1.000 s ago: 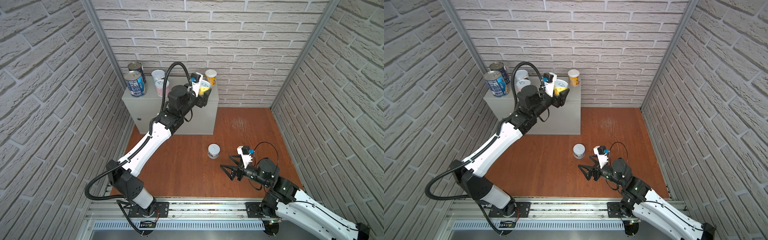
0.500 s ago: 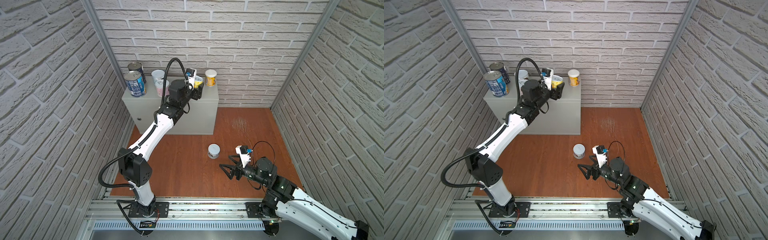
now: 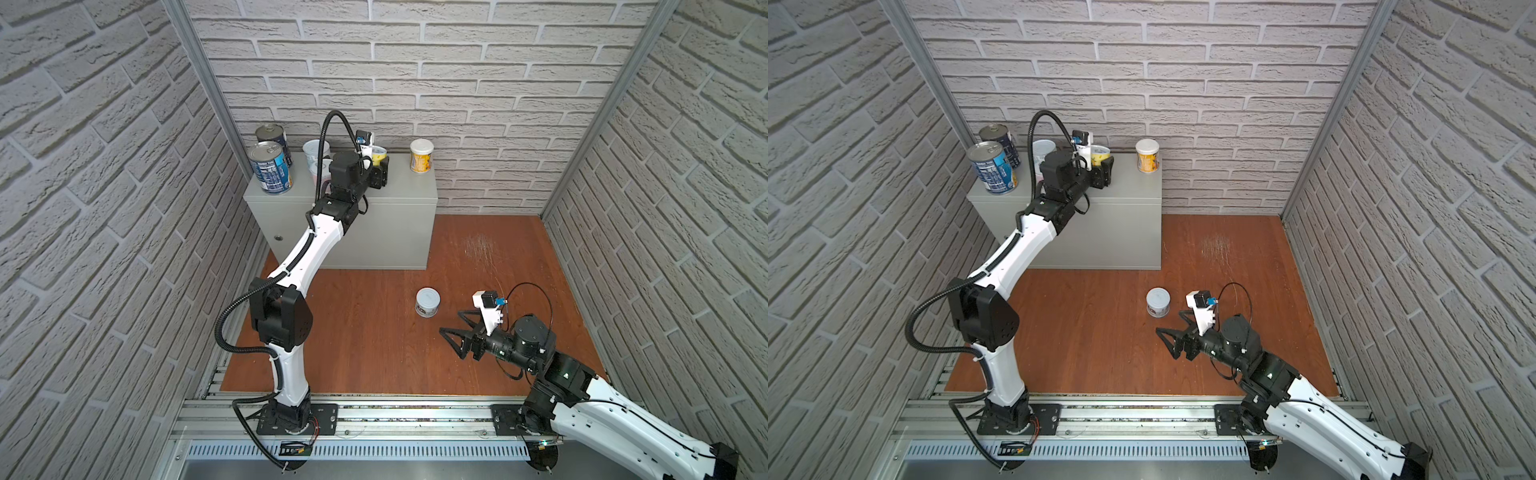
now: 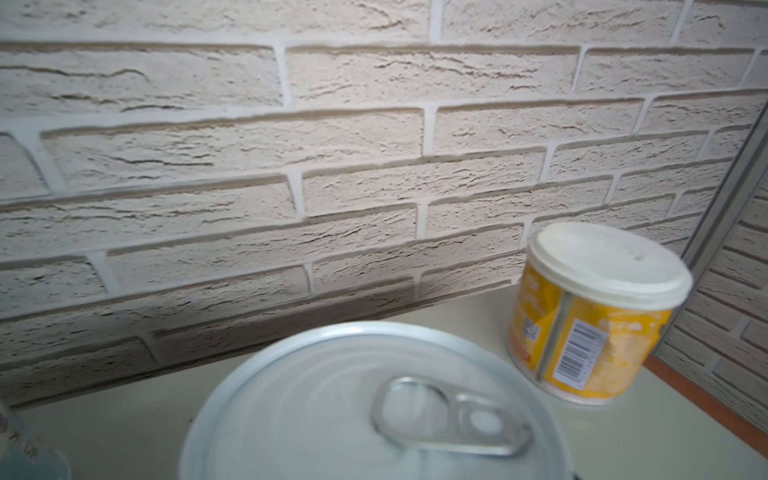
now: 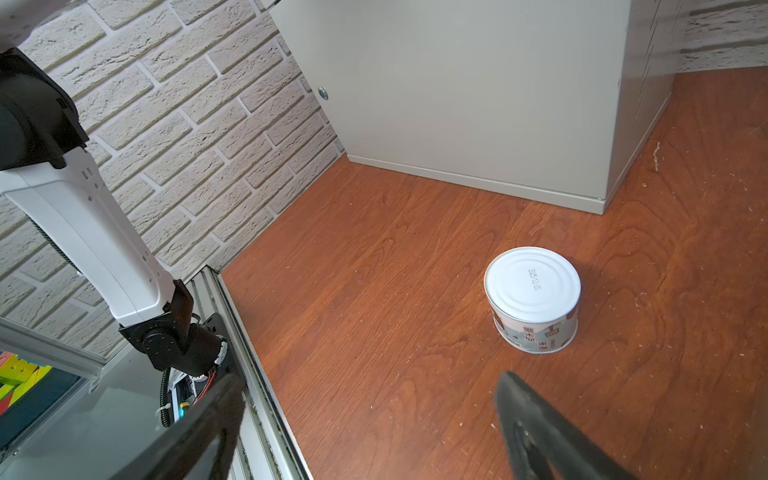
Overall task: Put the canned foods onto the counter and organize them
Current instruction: 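Lower the yellow-labelled can onto the cabinet top and open the left gripper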
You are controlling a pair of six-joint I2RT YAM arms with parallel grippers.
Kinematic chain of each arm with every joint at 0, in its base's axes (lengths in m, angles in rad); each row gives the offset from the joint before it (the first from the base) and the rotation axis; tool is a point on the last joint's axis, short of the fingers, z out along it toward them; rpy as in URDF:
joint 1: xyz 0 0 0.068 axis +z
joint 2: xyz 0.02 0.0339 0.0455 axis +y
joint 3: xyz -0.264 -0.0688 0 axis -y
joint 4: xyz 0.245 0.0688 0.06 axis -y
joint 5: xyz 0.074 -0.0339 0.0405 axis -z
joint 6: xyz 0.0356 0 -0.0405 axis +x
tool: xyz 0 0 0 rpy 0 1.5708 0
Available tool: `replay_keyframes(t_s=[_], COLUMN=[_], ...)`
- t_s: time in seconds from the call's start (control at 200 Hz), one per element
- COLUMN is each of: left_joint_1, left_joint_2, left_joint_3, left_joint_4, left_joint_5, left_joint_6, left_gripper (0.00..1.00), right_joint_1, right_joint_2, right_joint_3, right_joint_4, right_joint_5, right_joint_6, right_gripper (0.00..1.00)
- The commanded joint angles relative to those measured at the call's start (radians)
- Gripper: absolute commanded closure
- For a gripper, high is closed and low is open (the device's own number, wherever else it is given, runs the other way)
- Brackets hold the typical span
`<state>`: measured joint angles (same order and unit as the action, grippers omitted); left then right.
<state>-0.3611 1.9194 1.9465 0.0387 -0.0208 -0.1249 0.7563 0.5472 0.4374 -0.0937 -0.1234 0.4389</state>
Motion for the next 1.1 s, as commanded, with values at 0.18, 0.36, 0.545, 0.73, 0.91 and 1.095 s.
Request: replay_keyframes(t_s=[0.18, 0.36, 0.545, 0.73, 0.91, 1.095], left_joint_1=[0.034, 0.036, 0.037, 0.025, -0.019, -0.051], left_joint_2=[0.029, 0.050, 0.065, 0.059, 0.025, -0.014], left_joint_3=[0.034, 0.054, 0.080, 0.090, 0.065, 0.030], left_joint_4=[0.162, 0.161, 0.133, 0.104, 0.095, 0.082], left_joint_5=[0.013, 0.022, 0.038, 0.004, -0.032, -0.121], left_joint_6=[-0.073, -0.067, -0.061, -0.037, 0.038, 0.077], left_gripper=[0.41, 0.40, 0.02, 0.02, 0.02, 0.02], right_joint_1=[0.003, 0.004, 0.004, 0.004, 0.004, 0.005], right_joint_2=[0.002, -0.006, -0.024, -0.023, -0.022, -0.012], right_joint_3=[-0.008, -0.011, -0.020, -0.016, -0.013, -0.002], right_joint_4=[0.034, 0.025, 0.020, 0.014, 0.014, 0.003], right_joint_5=[0.025, 0.033, 0.047, 0.045, 0.047, 0.054], right_joint_6=[0.018, 0.024, 0.026, 0.027, 0.024, 0.014], right_gripper=[0.05, 0.06, 0.06, 0.06, 0.06, 0.06])
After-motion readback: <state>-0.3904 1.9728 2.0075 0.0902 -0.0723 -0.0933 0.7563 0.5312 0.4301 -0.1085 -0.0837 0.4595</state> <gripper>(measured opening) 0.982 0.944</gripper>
